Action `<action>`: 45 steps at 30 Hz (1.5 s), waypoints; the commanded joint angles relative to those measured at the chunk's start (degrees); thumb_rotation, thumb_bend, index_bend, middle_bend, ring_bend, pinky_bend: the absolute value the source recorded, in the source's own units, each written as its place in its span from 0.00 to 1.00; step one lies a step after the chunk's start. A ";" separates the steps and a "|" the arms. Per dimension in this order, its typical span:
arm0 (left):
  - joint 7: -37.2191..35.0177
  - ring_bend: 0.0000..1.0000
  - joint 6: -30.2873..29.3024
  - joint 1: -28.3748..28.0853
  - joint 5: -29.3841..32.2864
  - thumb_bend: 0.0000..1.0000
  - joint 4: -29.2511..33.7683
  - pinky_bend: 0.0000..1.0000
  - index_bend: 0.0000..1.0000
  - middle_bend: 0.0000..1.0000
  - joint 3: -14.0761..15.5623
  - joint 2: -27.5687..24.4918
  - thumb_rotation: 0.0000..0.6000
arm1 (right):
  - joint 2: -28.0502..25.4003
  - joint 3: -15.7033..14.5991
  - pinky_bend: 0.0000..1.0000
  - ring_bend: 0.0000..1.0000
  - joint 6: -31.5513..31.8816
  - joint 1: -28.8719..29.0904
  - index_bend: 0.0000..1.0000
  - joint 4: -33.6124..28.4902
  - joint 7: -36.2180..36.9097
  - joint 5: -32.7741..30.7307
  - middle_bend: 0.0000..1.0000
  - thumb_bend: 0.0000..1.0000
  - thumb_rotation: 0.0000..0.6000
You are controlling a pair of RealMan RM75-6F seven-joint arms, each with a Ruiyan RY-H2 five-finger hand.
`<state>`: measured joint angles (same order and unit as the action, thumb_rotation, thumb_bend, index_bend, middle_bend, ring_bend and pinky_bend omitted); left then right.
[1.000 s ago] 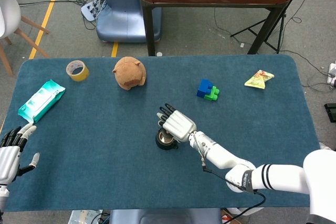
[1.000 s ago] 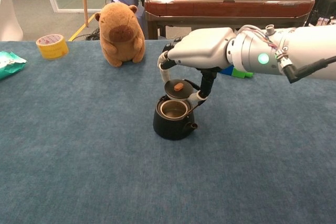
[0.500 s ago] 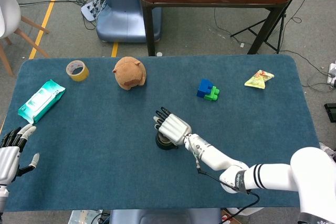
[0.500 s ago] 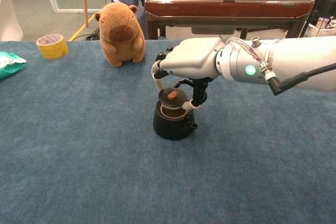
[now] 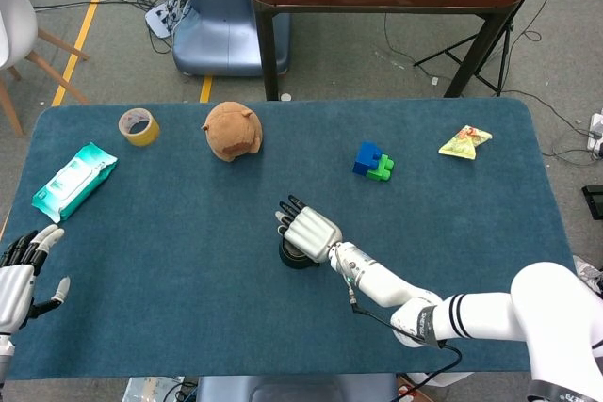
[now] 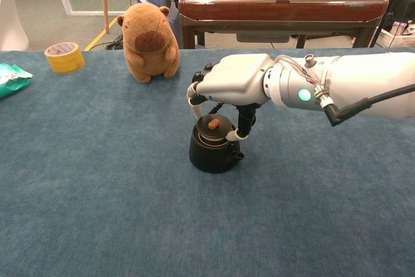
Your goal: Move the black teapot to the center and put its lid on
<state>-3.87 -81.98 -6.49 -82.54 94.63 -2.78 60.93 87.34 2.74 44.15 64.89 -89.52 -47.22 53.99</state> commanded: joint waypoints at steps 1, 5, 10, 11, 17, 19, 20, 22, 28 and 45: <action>-0.11 0.01 0.01 0.03 -0.01 0.38 0.05 0.03 0.12 0.09 0.01 -0.06 1.00 | -0.08 -0.17 0.00 0.00 0.12 0.11 0.37 -0.24 0.23 0.05 0.13 0.29 1.00; -0.13 0.01 -0.02 0.02 -0.07 0.38 0.11 0.03 0.12 0.09 -0.07 -0.08 1.00 | -0.57 -0.50 0.00 0.00 0.19 0.31 0.29 -0.76 0.44 -0.21 0.12 0.29 1.00; -0.09 0.01 0.07 -0.02 -0.22 0.38 0.15 0.03 0.12 0.09 -0.06 -0.10 1.00 | -1.09 -0.88 0.00 0.00 0.22 0.71 0.26 -1.15 0.40 -1.01 0.11 0.30 1.00; -0.14 0.01 0.05 -0.02 -0.23 0.38 0.16 0.03 0.12 0.09 -0.08 -0.11 1.00 | -1.19 -0.98 0.00 0.00 0.15 0.83 0.26 -1.27 0.29 -1.32 0.11 0.30 1.00; -0.47 0.01 -0.18 0.16 -0.26 0.38 -0.10 0.03 0.12 0.09 -0.11 -0.10 1.00 | -1.42 -0.91 0.00 0.00 0.78 1.13 0.24 -1.94 0.96 -1.11 0.10 0.30 1.00; -0.55 0.01 -0.19 0.19 -0.26 0.38 -0.22 0.03 0.12 0.09 -0.11 -0.08 1.00 | -2.15 -0.55 0.00 0.00 1.36 1.01 0.23 -2.81 1.59 -0.51 0.10 0.30 1.00; -0.63 0.01 -0.18 0.20 -0.26 0.38 -0.28 0.03 0.12 0.08 -0.12 -0.08 1.00 | -2.88 -0.29 0.00 0.00 1.89 0.86 0.23 -3.66 2.03 -0.03 0.10 0.30 1.00; -0.72 0.01 -0.20 0.18 -0.28 0.38 -0.40 0.03 0.12 0.09 -0.17 -0.07 1.00 | -4.27 0.09 0.00 0.00 2.89 0.47 0.23 -5.23 2.71 0.74 0.10 0.30 1.00; -0.70 0.01 -0.28 0.03 -0.35 0.38 -0.70 0.03 0.12 0.08 -0.44 -0.09 1.00 | -10.02 0.88 0.00 0.00 9.10 -3.50 0.23 -10.84 6.54 3.54 0.10 0.30 1.00; 1.67 0.01 -3.27 0.59 -0.77 0.38 -2.74 0.03 0.12 0.09 -1.38 1.97 1.00 | -23.60 -6.71 0.00 0.00 35.41 -28.62 0.23 -13.40 17.16 12.92 0.14 0.30 1.00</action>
<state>-2.57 -84.96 -5.98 -83.21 92.07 -4.10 62.68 65.84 -2.19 76.38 39.89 -103.85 -32.26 65.11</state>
